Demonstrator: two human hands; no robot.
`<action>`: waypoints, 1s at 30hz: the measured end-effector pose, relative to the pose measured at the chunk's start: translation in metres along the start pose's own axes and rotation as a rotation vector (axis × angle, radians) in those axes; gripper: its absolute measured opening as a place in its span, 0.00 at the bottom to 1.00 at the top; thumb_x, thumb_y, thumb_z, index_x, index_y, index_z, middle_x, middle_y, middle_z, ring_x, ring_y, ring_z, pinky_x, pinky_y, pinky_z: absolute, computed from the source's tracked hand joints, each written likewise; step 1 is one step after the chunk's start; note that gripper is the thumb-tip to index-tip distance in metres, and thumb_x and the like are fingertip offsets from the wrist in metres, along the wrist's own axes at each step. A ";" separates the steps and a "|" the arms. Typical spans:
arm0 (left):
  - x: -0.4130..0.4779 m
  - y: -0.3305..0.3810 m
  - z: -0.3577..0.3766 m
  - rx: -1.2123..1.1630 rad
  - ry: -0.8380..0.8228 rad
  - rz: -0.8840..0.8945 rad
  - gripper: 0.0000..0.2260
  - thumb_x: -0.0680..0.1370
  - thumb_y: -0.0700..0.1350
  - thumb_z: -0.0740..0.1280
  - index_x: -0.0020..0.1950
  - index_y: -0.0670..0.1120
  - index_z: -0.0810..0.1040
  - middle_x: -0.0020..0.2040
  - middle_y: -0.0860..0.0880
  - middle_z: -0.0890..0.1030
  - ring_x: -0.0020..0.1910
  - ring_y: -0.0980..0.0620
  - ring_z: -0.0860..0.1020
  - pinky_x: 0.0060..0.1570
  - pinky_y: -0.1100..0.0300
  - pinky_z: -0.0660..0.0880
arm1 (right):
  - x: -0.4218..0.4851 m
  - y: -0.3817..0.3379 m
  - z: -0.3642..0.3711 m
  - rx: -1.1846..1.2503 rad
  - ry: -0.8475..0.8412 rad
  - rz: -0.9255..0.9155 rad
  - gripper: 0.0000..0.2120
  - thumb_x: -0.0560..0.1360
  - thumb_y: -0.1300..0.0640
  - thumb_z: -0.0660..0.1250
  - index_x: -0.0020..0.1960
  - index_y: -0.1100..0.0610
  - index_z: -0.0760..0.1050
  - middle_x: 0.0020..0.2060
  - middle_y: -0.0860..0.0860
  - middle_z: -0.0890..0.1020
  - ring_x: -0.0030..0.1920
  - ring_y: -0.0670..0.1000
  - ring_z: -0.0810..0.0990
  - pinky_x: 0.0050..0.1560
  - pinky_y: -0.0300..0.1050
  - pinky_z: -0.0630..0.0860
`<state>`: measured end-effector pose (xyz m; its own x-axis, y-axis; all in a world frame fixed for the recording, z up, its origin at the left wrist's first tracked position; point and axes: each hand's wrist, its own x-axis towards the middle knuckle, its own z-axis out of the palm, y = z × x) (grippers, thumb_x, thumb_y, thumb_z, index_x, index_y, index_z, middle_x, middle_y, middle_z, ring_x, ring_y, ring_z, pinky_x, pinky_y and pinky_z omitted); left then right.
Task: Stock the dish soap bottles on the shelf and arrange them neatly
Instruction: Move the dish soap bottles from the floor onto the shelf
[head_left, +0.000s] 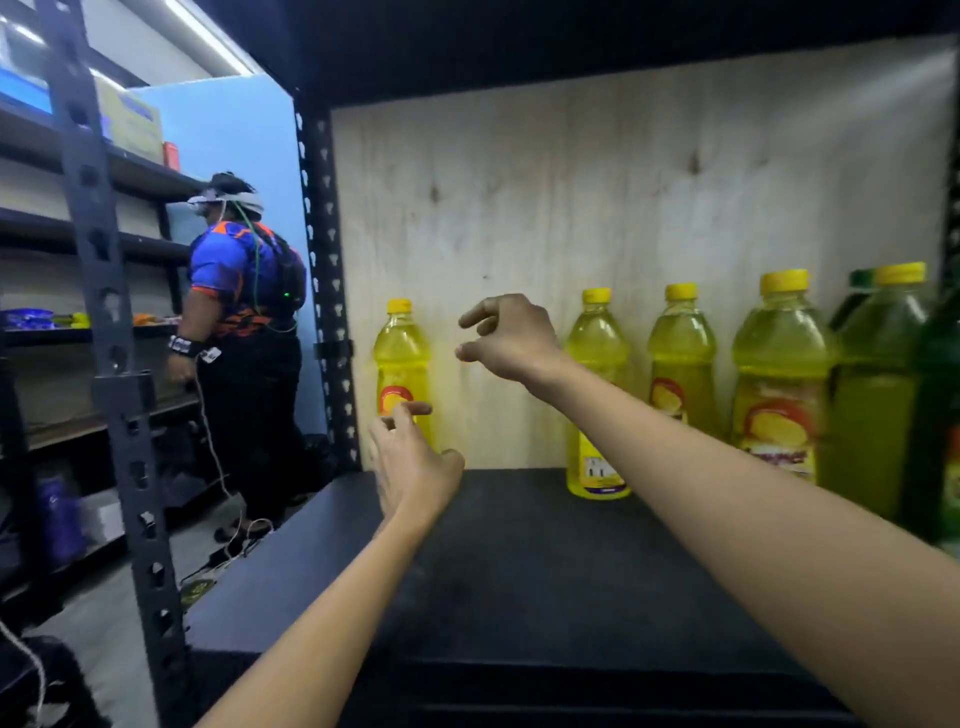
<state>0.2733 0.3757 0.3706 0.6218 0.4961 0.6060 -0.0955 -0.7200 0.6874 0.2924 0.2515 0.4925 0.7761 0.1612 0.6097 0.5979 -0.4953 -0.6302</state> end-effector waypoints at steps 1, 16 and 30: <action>-0.013 0.014 0.005 -0.079 -0.044 0.084 0.21 0.69 0.39 0.69 0.60 0.50 0.73 0.56 0.49 0.72 0.49 0.50 0.72 0.53 0.54 0.74 | -0.014 0.004 -0.025 -0.034 0.022 -0.006 0.16 0.68 0.58 0.78 0.55 0.52 0.84 0.42 0.48 0.81 0.47 0.49 0.81 0.49 0.40 0.77; -0.153 0.179 0.107 -0.330 -0.729 0.002 0.43 0.61 0.56 0.82 0.71 0.48 0.68 0.65 0.51 0.77 0.66 0.50 0.74 0.65 0.56 0.70 | -0.083 0.083 -0.205 -0.394 0.323 0.282 0.39 0.67 0.51 0.77 0.71 0.59 0.63 0.63 0.64 0.74 0.64 0.67 0.73 0.61 0.56 0.73; -0.120 0.110 0.065 -0.279 -0.296 0.052 0.39 0.61 0.61 0.79 0.67 0.53 0.69 0.58 0.52 0.78 0.57 0.49 0.78 0.61 0.48 0.76 | -0.069 0.021 -0.137 -0.223 0.210 0.061 0.31 0.63 0.47 0.82 0.62 0.58 0.79 0.58 0.58 0.83 0.60 0.58 0.81 0.57 0.47 0.76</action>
<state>0.2383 0.2050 0.3476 0.8036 0.2718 0.5295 -0.3146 -0.5613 0.7655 0.2237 0.1124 0.5029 0.7367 -0.0428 0.6749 0.4751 -0.6775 -0.5615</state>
